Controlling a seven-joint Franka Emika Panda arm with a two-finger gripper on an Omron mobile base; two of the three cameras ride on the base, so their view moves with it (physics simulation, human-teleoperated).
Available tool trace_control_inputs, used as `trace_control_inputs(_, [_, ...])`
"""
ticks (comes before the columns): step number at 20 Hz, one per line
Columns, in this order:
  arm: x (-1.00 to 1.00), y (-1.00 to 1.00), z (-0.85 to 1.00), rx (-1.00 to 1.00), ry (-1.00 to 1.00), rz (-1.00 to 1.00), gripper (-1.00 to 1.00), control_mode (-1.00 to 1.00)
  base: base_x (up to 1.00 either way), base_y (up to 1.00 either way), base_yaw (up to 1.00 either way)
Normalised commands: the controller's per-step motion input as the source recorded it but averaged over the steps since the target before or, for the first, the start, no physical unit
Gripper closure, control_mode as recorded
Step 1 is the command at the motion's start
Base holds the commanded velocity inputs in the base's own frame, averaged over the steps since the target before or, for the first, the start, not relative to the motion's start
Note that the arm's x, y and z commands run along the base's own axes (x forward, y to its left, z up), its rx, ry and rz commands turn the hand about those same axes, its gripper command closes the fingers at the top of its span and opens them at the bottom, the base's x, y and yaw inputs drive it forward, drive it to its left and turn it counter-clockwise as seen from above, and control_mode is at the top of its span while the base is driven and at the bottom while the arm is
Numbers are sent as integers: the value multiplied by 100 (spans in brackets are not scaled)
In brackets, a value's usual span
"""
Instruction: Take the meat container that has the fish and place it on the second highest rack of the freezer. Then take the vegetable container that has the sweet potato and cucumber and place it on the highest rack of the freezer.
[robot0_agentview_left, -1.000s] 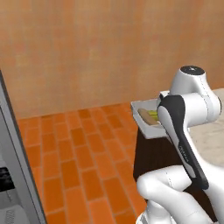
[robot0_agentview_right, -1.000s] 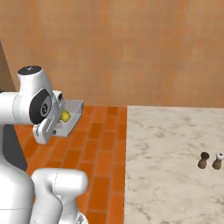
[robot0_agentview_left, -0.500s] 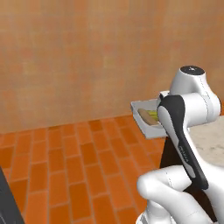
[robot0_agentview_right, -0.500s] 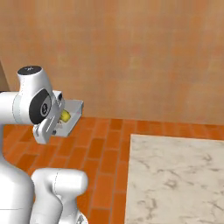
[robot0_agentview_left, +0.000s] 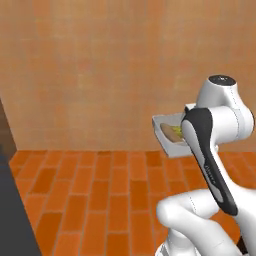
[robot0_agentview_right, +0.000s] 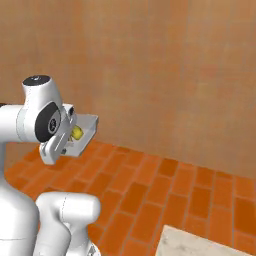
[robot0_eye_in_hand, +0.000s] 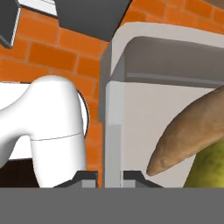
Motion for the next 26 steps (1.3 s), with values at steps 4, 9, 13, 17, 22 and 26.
trace_control_inputs(4, [0, 0, 0, 0, 0, 0, 100, 100, 81, -17, 70])
trace_control_inputs(9, [0, 0, 0, 0, 0, 0, 100, 100, 47, -14, 69])
trace_control_inputs(13, [0, 0, 0, 0, 0, 0, 100, 100, 1, 0, 58])
trace_control_inputs(17, [0, 0, 0, 0, 0, 0, 100, 100, 0, -1, 59])
trace_control_inputs(22, [0, 0, 0, 0, 0, 0, 100, 100, 8, 0, 55])
trace_control_inputs(26, [0, 0, 0, 0, 0, 0, 100, 100, 8, 0, 50])
